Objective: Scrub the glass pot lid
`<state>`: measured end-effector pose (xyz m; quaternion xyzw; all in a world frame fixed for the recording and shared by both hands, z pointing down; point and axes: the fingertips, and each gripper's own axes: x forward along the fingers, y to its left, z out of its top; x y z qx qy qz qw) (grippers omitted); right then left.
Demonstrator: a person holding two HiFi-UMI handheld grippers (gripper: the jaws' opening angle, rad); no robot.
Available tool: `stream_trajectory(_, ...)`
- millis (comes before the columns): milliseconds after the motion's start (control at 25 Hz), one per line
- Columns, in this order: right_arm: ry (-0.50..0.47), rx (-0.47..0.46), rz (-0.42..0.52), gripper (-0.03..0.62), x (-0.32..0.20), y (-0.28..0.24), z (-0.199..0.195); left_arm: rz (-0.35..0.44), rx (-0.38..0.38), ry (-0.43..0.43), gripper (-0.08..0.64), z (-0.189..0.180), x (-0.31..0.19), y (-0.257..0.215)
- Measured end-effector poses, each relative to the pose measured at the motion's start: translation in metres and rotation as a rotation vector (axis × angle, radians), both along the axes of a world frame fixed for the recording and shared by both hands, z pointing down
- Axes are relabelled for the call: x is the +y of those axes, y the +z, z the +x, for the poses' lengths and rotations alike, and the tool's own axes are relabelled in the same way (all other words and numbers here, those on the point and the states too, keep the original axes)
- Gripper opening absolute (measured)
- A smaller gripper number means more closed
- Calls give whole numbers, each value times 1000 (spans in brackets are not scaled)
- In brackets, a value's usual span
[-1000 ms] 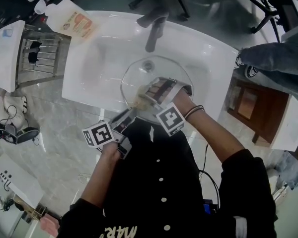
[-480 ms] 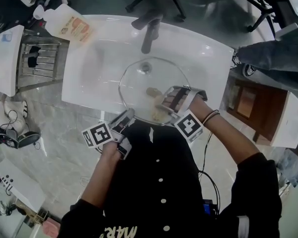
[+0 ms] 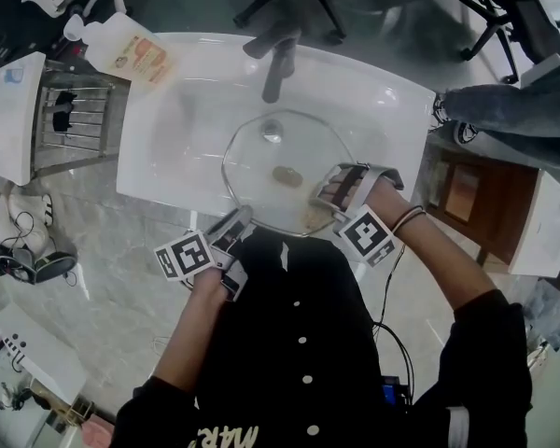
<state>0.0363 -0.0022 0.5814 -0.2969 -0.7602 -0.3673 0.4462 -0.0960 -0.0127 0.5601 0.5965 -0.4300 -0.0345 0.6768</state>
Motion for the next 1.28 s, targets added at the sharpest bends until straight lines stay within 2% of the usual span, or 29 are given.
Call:
stream_trajectory(80,48,-14,1,143,-4,-1,-2,0,-36,24,130,0,1,2)
stream_trajectory(160,140,-55,-2,143,-11,-7,-5,-2,-76,53,149,-1,4,5)
stream_trajectory(320,396,-148,-35,143,-32,-31,-9,6,-135,68,158,-10,11,-1)
stream_trajectory(400,530,-197,-47,143,-44,-47,-8,27,-223,66,155,-24,14,-7)
stream_trajectory(440,611,-232,-58,143,-51,-57,-7,56,-281,64,148,-33,12,-13)
stream_trajectory(520,794,-327,-97,143,-70,-83,-6,152,-384,61,42,-47,1,-34)
stream_trajectory(640,1039,-481,-146,144,-93,-126,3,296,-484,102,26,-52,-21,-73)
stream_trajectory(760,1217,-633,-167,144,-109,-172,20,431,-572,172,26,-47,-44,-113)
stream_trajectory(840,1305,-784,-185,143,-124,-207,33,539,-629,206,26,-42,-64,-141)
stream_trajectory(920,1369,-974,-201,144,-139,-245,48,638,-667,217,26,-38,-85,-166)
stream_trajectory(1000,1441,-1123,-209,144,-144,-278,65,701,-691,212,26,-38,-95,-189)
stream_trajectory(1120,1539,-1222,-184,144,-139,-311,95,753,-711,191,26,-39,-99,-221)
stream_trajectory(1280,1606,-1349,-112,144,-136,-336,124,833,-728,171,26,-40,-110,-254)
